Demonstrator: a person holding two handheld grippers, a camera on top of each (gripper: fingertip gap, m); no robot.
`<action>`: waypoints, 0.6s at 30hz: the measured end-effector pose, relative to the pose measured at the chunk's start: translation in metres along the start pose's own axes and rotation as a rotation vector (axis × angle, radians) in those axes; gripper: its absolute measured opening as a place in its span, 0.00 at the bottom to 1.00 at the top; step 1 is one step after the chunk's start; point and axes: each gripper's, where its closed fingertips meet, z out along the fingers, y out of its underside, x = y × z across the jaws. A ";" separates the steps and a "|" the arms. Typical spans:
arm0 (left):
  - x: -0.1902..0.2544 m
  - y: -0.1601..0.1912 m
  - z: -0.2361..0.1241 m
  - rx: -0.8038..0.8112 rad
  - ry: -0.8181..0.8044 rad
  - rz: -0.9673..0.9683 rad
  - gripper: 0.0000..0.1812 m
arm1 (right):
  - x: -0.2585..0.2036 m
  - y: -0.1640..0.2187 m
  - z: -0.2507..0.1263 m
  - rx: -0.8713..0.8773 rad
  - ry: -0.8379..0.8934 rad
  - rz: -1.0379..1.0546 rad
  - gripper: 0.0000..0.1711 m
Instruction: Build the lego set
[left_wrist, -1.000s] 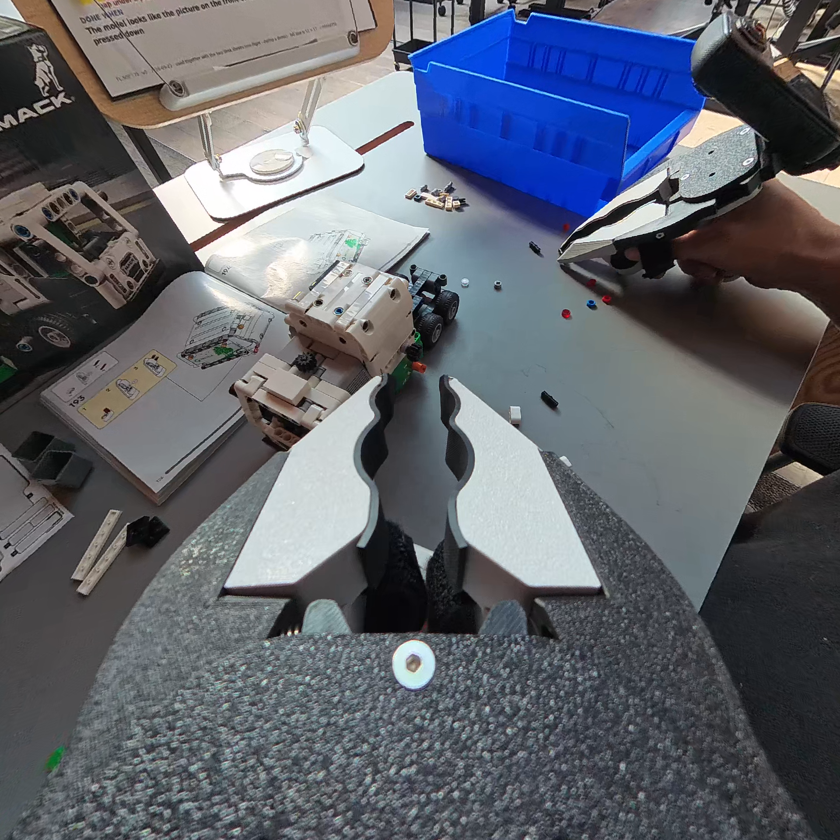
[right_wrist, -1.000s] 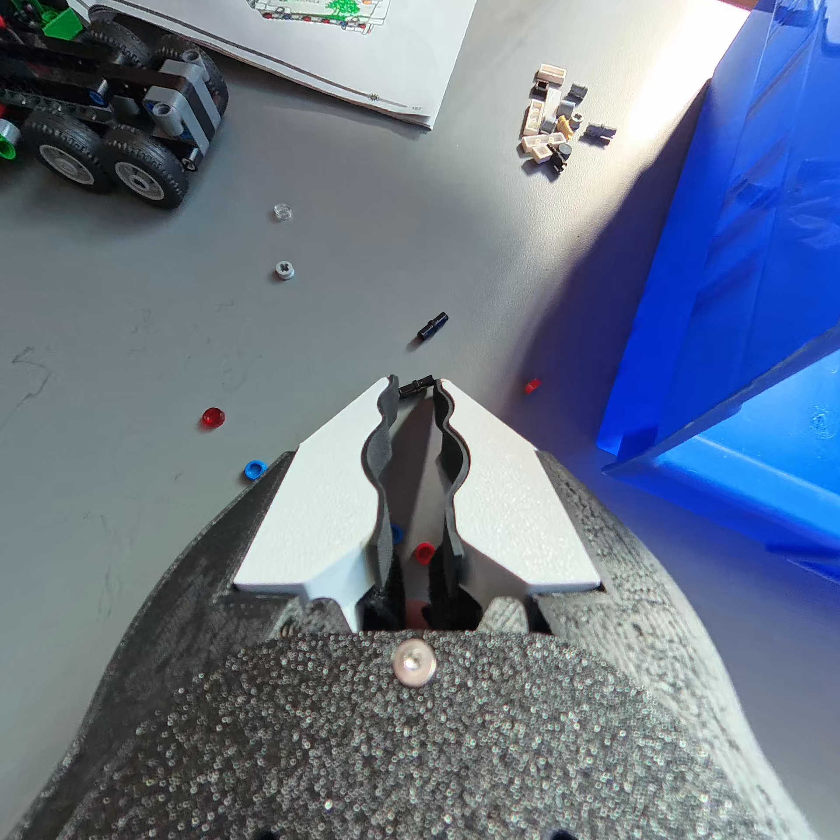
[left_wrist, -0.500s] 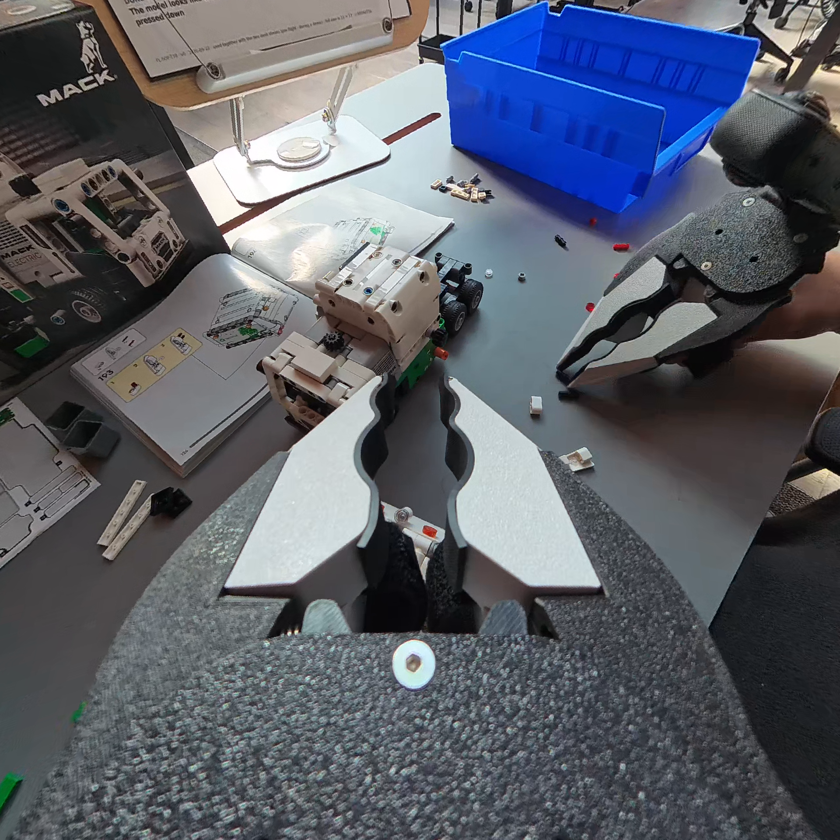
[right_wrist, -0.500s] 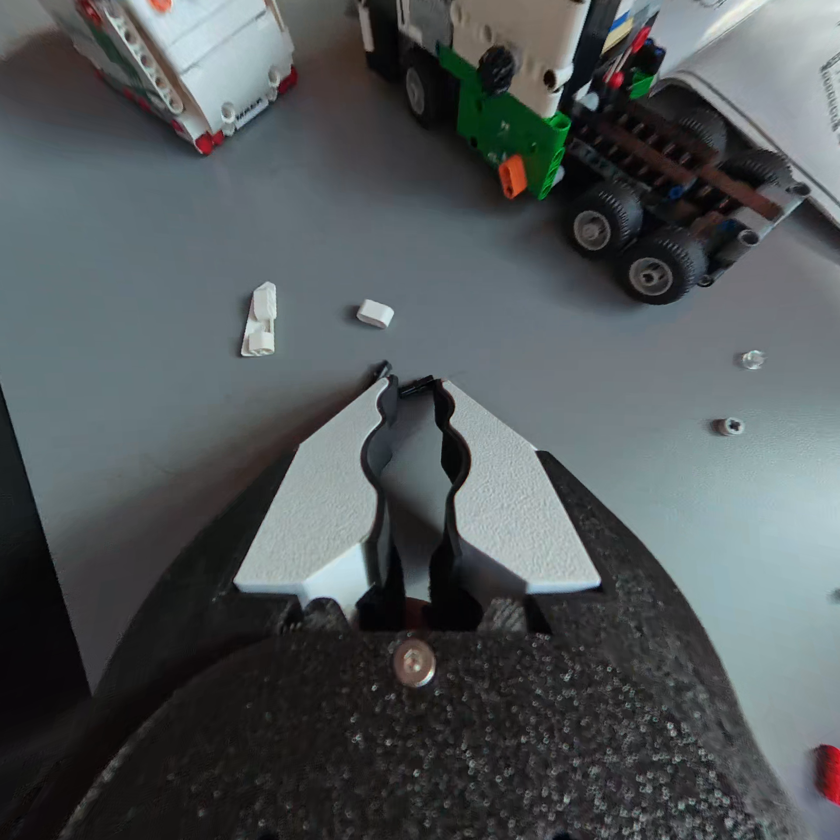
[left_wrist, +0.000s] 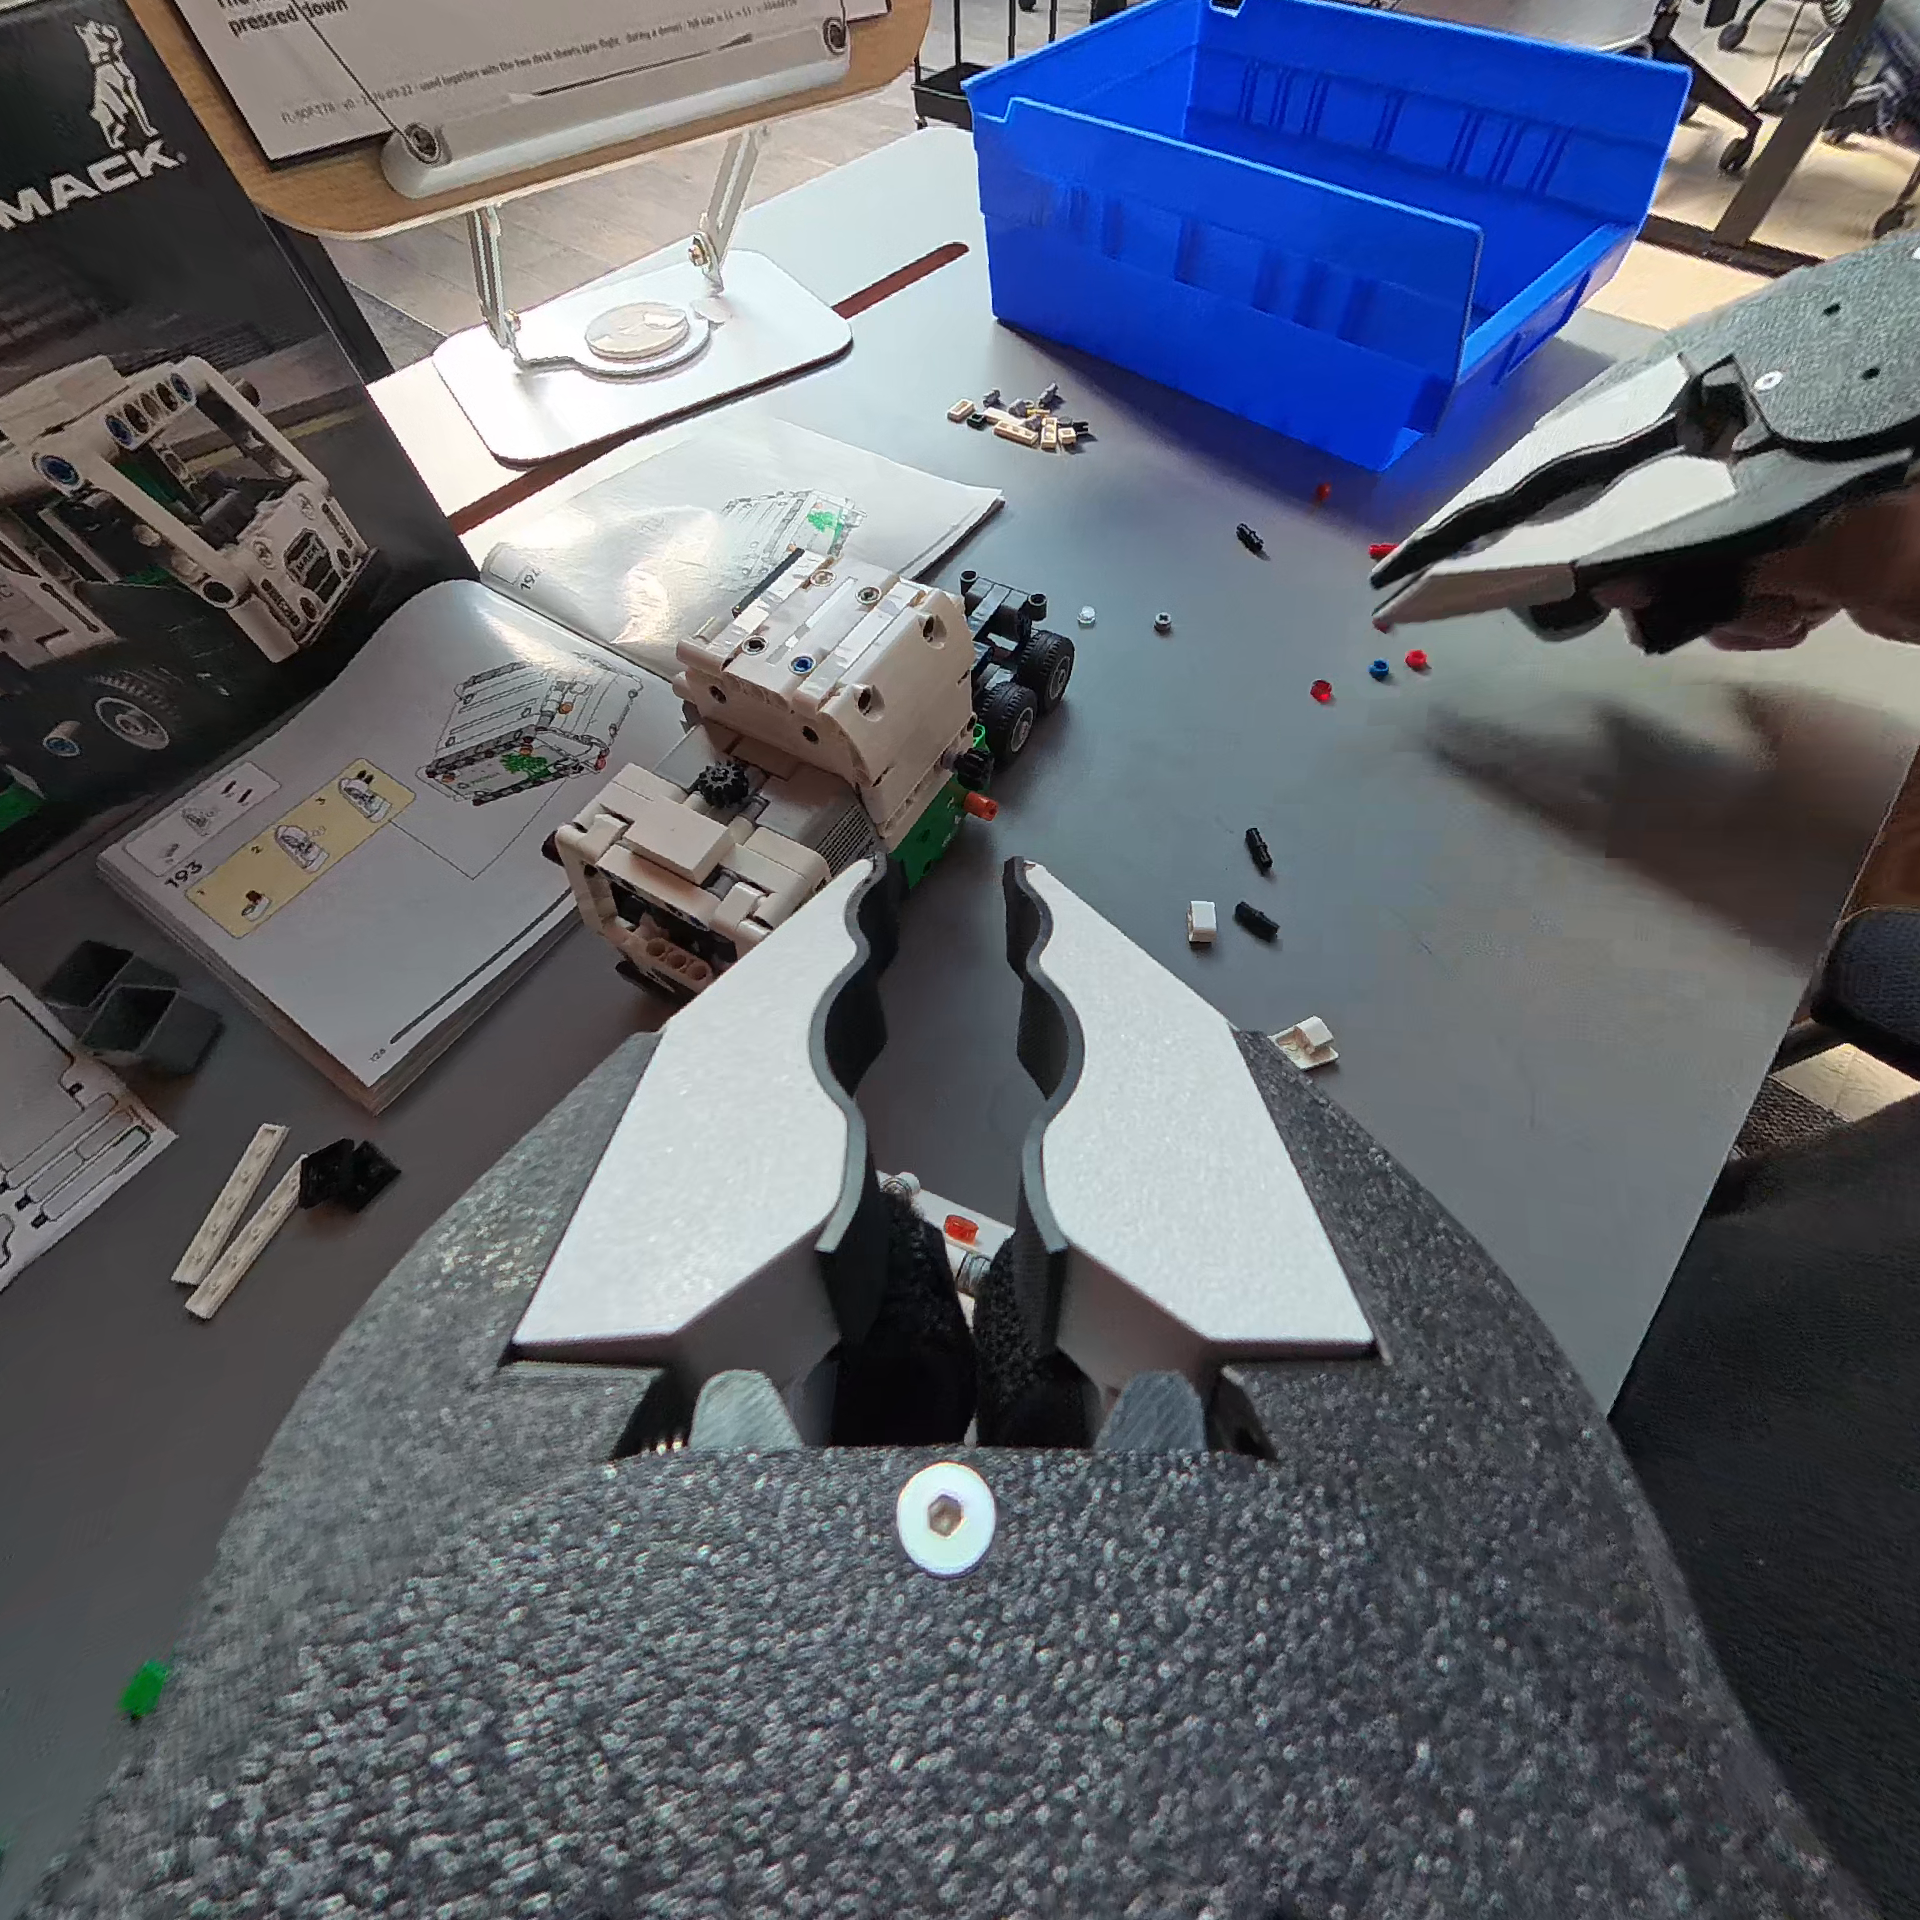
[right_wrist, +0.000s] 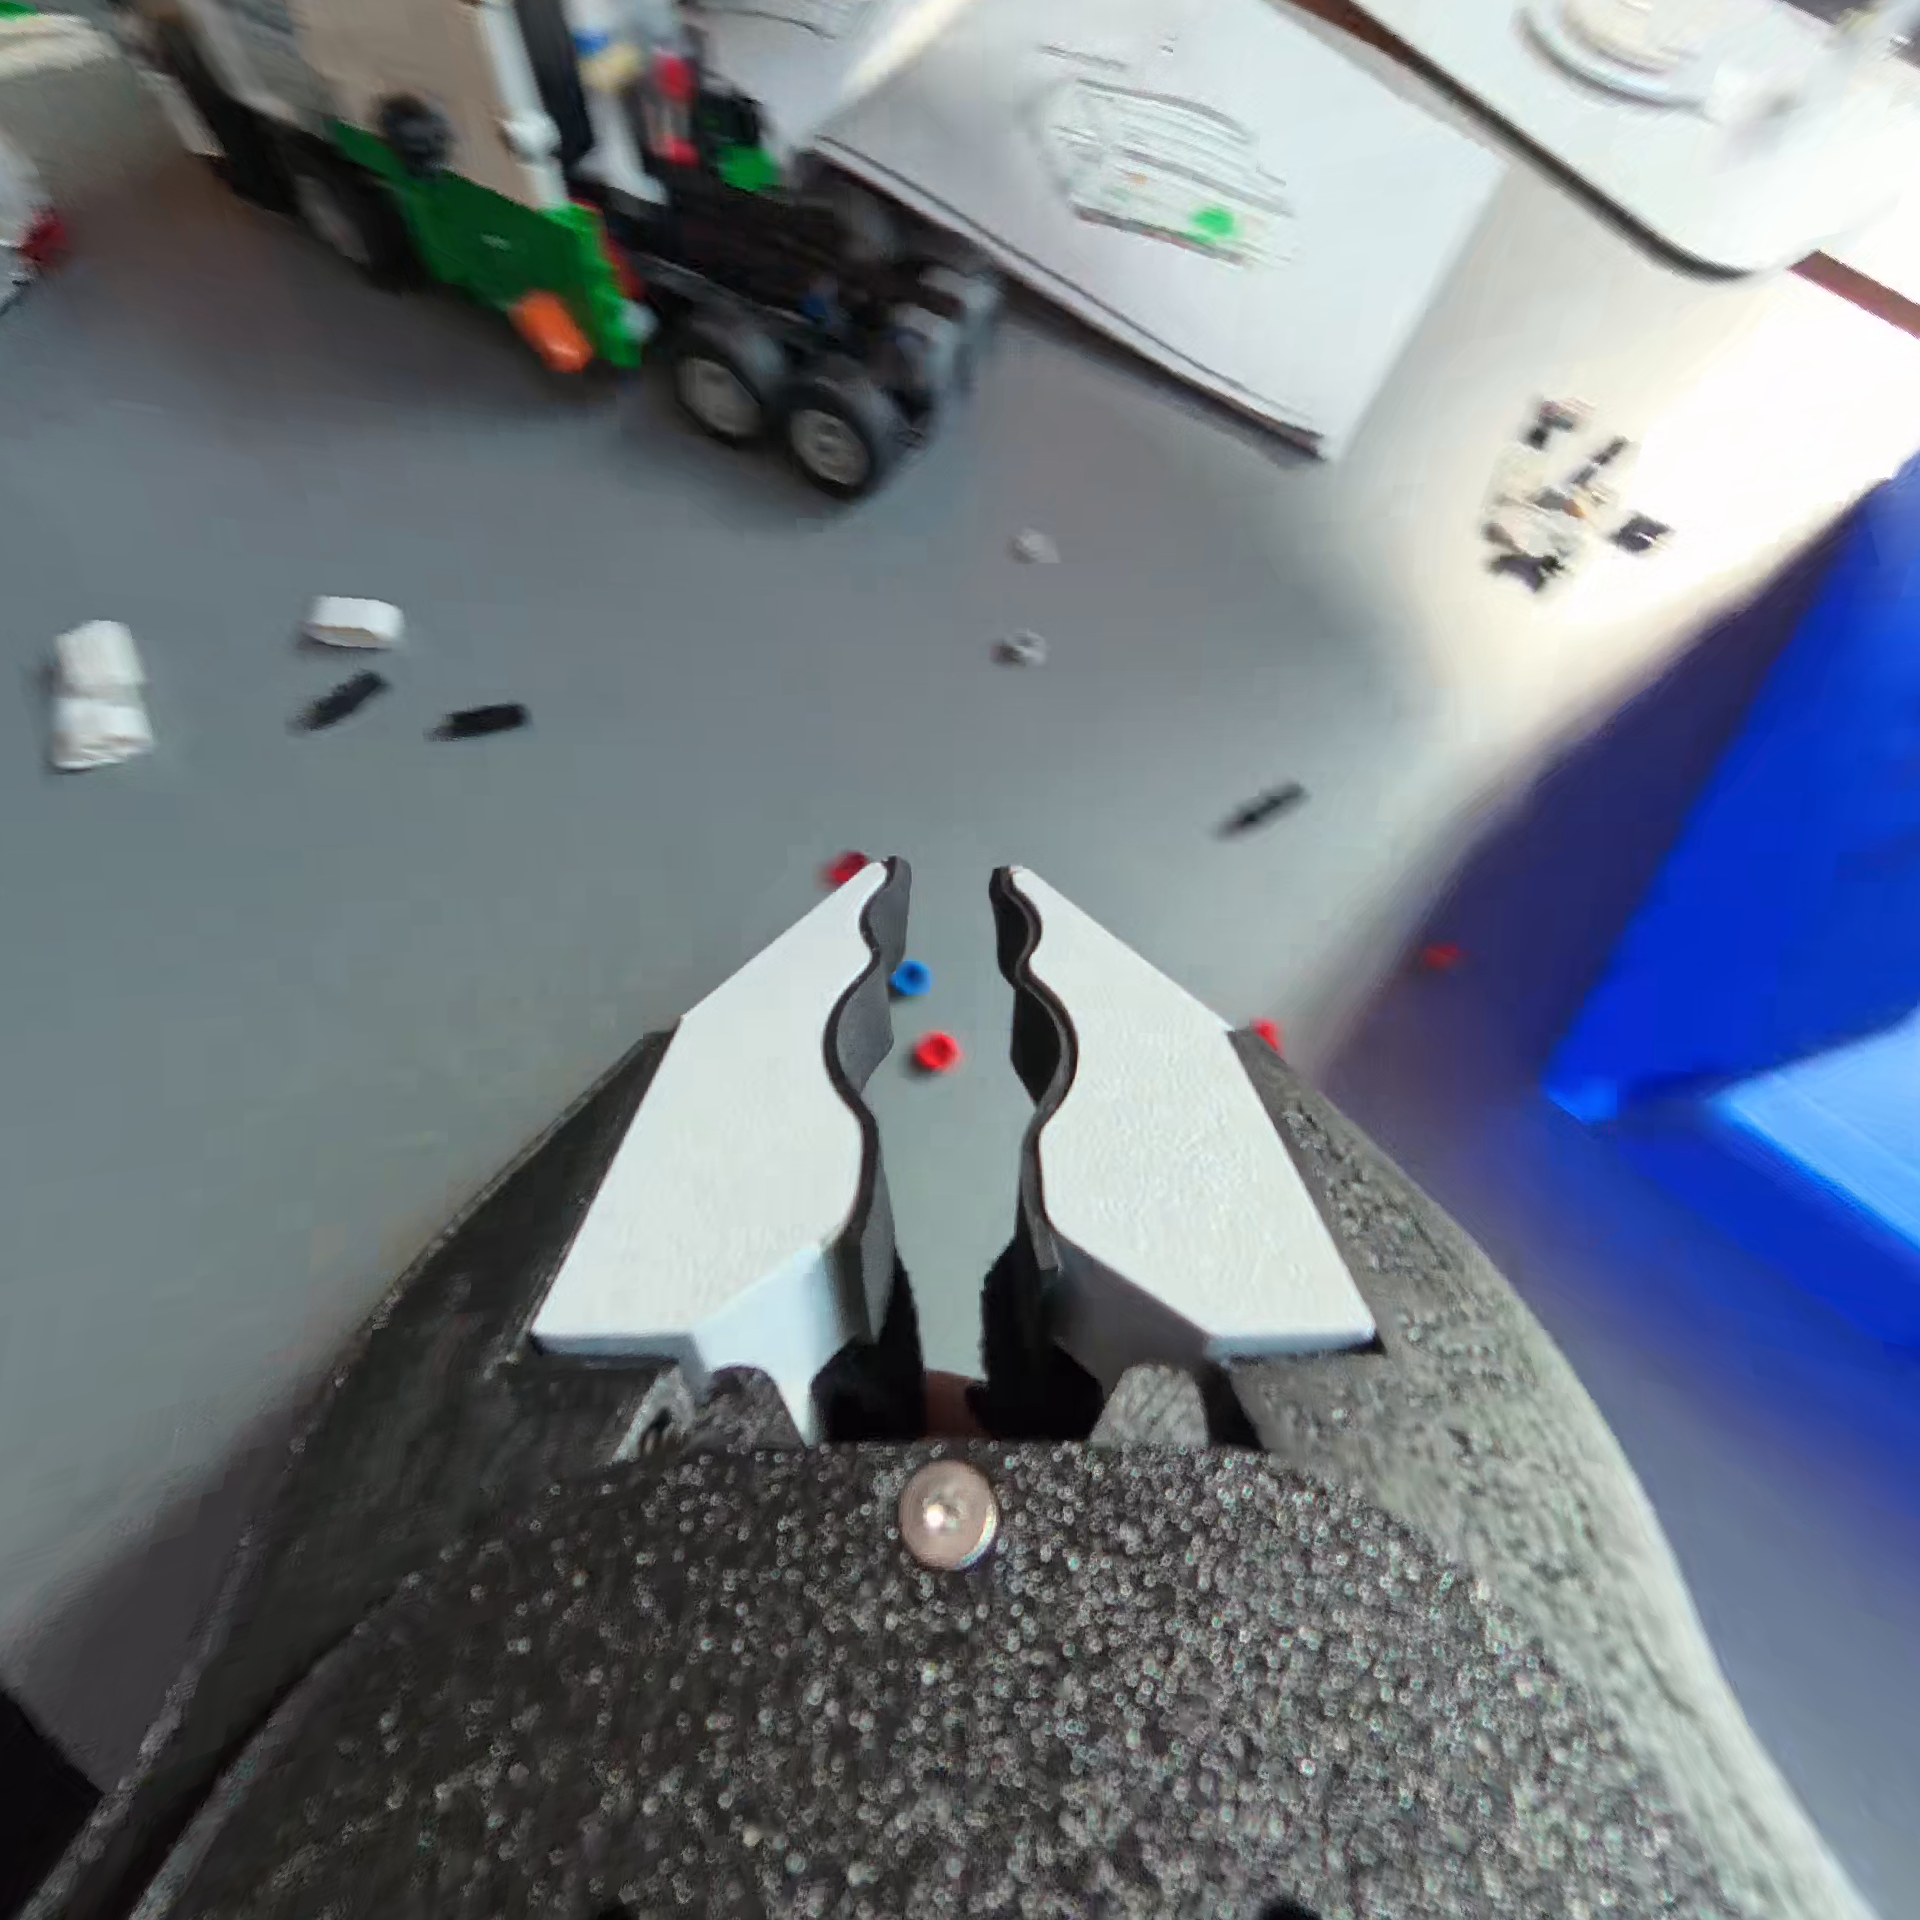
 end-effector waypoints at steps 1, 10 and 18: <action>0.001 0.000 0.001 -0.002 0.004 0.004 0.10 | 0.022 0.010 -0.006 -0.013 0.061 0.039 0.09; 0.007 -0.004 0.005 -0.006 0.006 0.028 0.11 | 0.069 0.040 0.002 -0.090 0.119 0.088 0.03; 0.006 -0.002 0.002 -0.016 -0.010 0.022 0.11 | -0.034 -0.024 0.006 0.042 -0.222 -0.020 0.02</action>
